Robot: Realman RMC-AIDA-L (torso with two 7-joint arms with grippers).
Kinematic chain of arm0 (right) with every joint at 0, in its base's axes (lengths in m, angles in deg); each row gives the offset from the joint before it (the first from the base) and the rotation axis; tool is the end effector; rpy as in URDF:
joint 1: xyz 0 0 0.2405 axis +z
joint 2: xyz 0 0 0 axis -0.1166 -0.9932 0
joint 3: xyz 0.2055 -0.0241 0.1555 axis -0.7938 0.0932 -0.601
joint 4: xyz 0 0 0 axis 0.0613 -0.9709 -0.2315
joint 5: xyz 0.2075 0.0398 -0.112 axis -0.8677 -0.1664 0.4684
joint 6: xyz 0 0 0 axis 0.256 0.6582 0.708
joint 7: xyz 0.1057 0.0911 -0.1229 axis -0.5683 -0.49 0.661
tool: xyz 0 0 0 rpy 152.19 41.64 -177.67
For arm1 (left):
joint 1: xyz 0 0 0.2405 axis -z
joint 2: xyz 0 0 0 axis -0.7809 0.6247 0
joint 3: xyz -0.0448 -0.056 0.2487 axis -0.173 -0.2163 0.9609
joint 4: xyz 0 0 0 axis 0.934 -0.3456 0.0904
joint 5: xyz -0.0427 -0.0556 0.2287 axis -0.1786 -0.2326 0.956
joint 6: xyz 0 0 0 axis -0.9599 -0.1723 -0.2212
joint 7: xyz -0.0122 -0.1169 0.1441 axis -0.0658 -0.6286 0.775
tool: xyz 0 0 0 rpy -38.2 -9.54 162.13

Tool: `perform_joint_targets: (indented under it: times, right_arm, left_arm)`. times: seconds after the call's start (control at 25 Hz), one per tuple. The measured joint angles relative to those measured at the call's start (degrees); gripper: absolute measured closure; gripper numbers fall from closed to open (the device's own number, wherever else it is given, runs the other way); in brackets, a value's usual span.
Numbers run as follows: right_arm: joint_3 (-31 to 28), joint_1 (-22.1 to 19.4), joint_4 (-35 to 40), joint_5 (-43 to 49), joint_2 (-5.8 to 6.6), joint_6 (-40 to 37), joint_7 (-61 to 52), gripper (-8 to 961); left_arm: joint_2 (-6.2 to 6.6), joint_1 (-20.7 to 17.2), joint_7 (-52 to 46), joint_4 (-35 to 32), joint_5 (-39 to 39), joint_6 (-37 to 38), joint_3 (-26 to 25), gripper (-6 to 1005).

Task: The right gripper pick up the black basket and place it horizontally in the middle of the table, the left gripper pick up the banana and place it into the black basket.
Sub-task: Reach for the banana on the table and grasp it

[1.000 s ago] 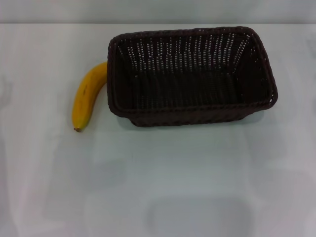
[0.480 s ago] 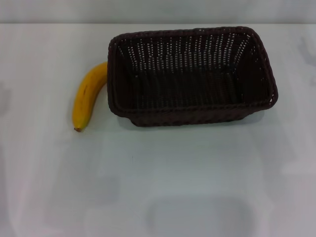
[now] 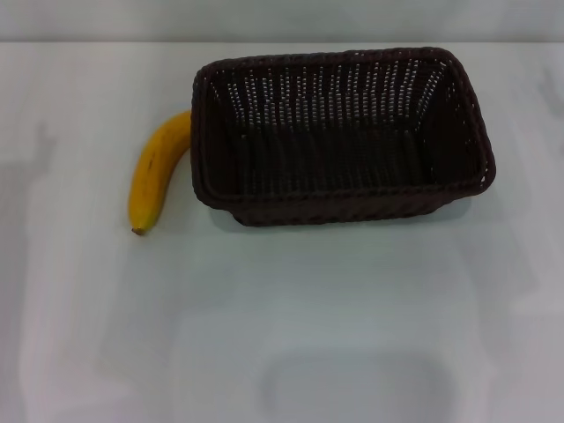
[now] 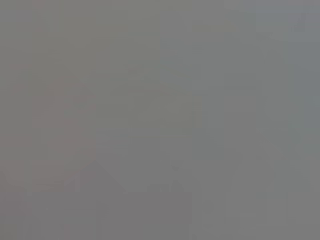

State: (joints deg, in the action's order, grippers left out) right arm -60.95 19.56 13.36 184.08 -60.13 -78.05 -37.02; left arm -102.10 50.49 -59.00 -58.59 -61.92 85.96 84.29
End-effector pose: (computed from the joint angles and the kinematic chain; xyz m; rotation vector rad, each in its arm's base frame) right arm 0.2561 0.4353 0.0944 -1.3117 0.3316 0.8571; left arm -0.2872 0.3598 0.0880 -1.1513 -0.4590 -1.0241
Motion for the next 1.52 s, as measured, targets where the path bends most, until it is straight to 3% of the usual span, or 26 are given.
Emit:
perform_joint_targets:
  times: [0.24,0.32,0.36,0.4,0.48,0.6,0.72,0.8,1.08,1.2,1.36,1.52]
  right_arm:
    - [0.1,-0.9,0.0,0.0,-0.08,-0.1,-1.0,122]
    - [0.0,-1.2,0.1,0.1,-0.05,-0.1,-2.0,122]
    - [0.0,-1.2,0.2,0.1,-0.01,-0.1,-2.3,122]
    - [0.0,-1.2,0.4,0.1,0.02,-0.1,-2.5,122]
    - [0.0,-1.3,0.6,0.1,0.14,-0.2,-2.8,122]
    - [0.0,-1.2,0.7,0.1,0.51,-0.1,-3.1,122]
    - [0.0,-1.2,0.7,0.1,0.67,-0.1,-3.1,122]
    - [0.0,-1.1,0.7,0.1,0.75,-0.1,-3.1,122]
    - [0.1,-0.9,0.7,2.9,1.45,0.0,-6.9,122]
    - [-0.2,-1.2,0.7,5.6,1.48,-0.1,-9.7,122]
    - [0.0,-2.1,0.2,7.5,1.36,-0.2,-10.0,122]
    - [-0.1,-3.2,-0.5,9.1,0.91,-0.1,-10.1,122]
  left_arm:
    - [0.65,-3.5,-0.8,-13.8,5.7,-23.6,-4.9,238]
    - [1.74,-4.2,-2.5,-18.2,6.3,-31.6,-5.6,238]
    - [3.35,-4.6,-4.4,-21.9,7.2,-38.1,-5.8,239]
    - [3.35,-4.6,-4.4,-21.9,7.2,-38.1,-5.8,239]
    - [5.25,-5.0,-5.8,-26.5,7.9,-47.0,-5.7,239]
    - [6.48,-5.0,-6.0,-33.9,8.0,-62.6,-7.1,240]
    - [6.02,-4.1,-4.1,-39.9,7.6,-78.4,-10.7,241]
    - [5.06,-3.0,-0.7,-43.1,6.0,-88.7,-13.8,242]
    - [-0.40,0.5,11.7,-47.8,1.6,-111.5,-23.7,244]
    - [-0.45,1.9,14.2,-47.7,1.4,-116.5,-25.0,245]
    - [-0.60,2.5,20.2,-45.6,0.0,-117.3,-25.0,246]
    - [-0.56,3.8,28.1,-42.0,-6.4,-117.1,-26.7,247]
